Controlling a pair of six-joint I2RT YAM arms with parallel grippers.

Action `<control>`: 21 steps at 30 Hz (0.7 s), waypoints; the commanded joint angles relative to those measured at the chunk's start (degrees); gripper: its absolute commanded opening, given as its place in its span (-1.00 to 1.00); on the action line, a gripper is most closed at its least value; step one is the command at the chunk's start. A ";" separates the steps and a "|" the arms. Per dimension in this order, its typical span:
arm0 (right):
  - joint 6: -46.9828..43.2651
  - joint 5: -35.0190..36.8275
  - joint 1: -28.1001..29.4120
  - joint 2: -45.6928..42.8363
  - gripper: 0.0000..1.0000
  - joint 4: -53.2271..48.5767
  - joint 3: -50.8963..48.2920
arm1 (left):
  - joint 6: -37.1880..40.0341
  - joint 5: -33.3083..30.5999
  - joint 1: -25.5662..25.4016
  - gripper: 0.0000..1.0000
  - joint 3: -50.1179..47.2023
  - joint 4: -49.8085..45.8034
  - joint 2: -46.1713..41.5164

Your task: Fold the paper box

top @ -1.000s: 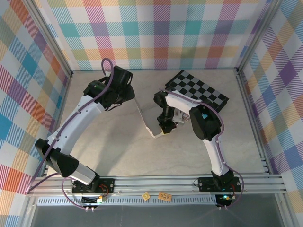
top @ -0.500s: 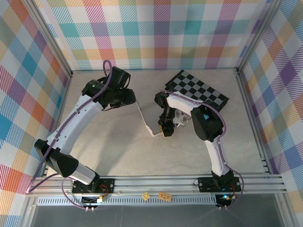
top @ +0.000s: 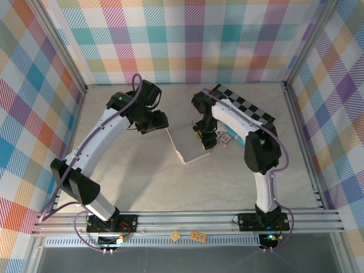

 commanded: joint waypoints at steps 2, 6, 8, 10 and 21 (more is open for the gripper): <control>-30.24 2.89 -2.93 -6.15 0.23 9.12 0.32 | -0.74 3.61 -1.43 0.04 2.25 -2.61 2.49; -45.15 -0.82 -4.21 -9.46 0.18 10.76 -3.77 | -0.82 2.75 -2.91 0.02 3.21 -2.27 4.89; -47.88 -2.90 -4.82 -11.33 0.11 12.00 -7.12 | -0.86 3.07 -3.22 -0.02 3.27 -1.72 6.09; -49.01 -3.96 -5.24 -12.93 0.04 12.96 -10.31 | -0.42 2.19 -3.75 -0.09 4.43 -2.70 7.88; -50.55 -4.62 -5.60 -14.26 -0.08 13.88 -12.43 | 4.68 -5.44 -6.07 -0.83 9.92 -7.14 14.20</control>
